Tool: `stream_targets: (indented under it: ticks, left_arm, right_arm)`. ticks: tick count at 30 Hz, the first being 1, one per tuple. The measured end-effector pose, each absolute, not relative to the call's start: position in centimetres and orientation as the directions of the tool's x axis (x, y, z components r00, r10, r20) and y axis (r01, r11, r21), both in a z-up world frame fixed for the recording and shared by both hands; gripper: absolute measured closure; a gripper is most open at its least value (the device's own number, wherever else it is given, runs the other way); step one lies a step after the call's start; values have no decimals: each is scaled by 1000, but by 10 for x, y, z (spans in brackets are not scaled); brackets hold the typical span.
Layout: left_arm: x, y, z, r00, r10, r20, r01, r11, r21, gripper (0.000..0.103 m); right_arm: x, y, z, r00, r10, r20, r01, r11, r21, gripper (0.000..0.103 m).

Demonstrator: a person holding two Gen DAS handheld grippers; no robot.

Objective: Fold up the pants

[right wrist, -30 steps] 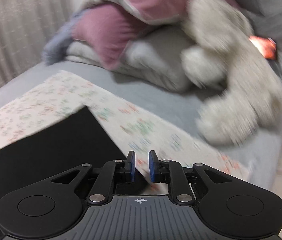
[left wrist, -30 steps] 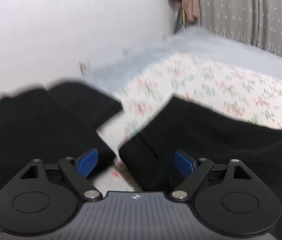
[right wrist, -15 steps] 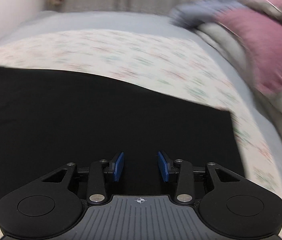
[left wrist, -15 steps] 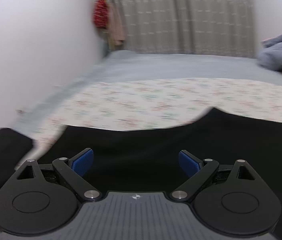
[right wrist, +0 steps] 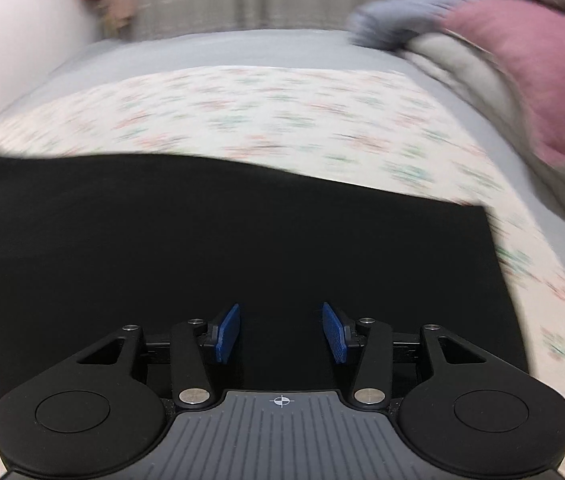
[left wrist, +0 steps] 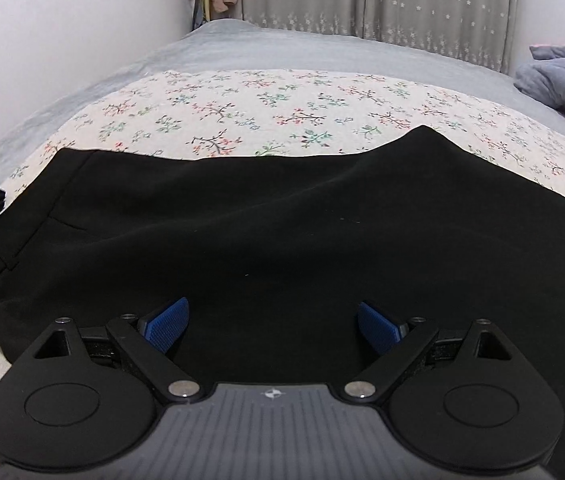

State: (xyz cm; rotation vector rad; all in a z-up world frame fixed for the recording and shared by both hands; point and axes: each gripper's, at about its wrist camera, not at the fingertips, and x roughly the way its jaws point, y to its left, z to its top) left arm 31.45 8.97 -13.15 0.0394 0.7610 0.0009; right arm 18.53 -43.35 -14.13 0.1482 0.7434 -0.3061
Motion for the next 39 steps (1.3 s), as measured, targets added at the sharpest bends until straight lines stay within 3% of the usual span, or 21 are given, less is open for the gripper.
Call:
stream_targets:
  ticks: [10,11,13,16,18,20,22,25,28,30,34,39]
  left_arm:
    - [304,118,-114,703,96,-705,-128,992,8,8]
    - [299,121,-110,710,87,-698,-140,990,-19,9]
    - [288,125,-98,747,38,-663,-127,988,-86,9]
    - [275,111,-88,789,-82,-609,-11,989,-147,9]
    - [273,96,-93,774,-145,-617,54,985,-164,9]
    - [276,80,-106,729,-158,-666,77,986,-149,9]
    - [280,67,-124,672,-119,-731,73,993,-95,9]
    - [278,57,-129,678,-45,-734,94,995,25,4]
    - [284,71,-125,657,-18,-754,23,1000,-3,5]
    - [281,73,-120,668,3,-744,-6,1000,-1,6]
    - [268,70,-109,695,-65,-716,4,996,-87,6]
    - [255,48,-105,716,-97,-691,66,995,-72,6]
  right_arm:
    - [138,-497,-137,602,-380,-702,555,831,26,63]
    - [135,-494,-136,579,-421,-698,576,817,-15,56]
    - [127,-487,-132,552,-490,-675,613,787,-70,55]
    - [116,-474,-125,641,-400,-655,549,835,28,57]
    - [119,-460,-131,658,-331,-677,486,873,46,56]
    - [124,-451,-142,621,-330,-711,475,880,6,54]
    - [123,-455,-144,610,-349,-711,491,871,-6,45]
    - [109,-475,-141,583,-390,-712,563,826,9,45]
    - [86,-489,-137,521,-498,-693,675,737,-23,43]
    - [60,-504,-129,570,-468,-675,718,683,133,43]
    - [14,-523,-135,727,-271,-631,659,534,530,43]
    - [-4,-515,-157,764,-186,-617,634,388,669,43]
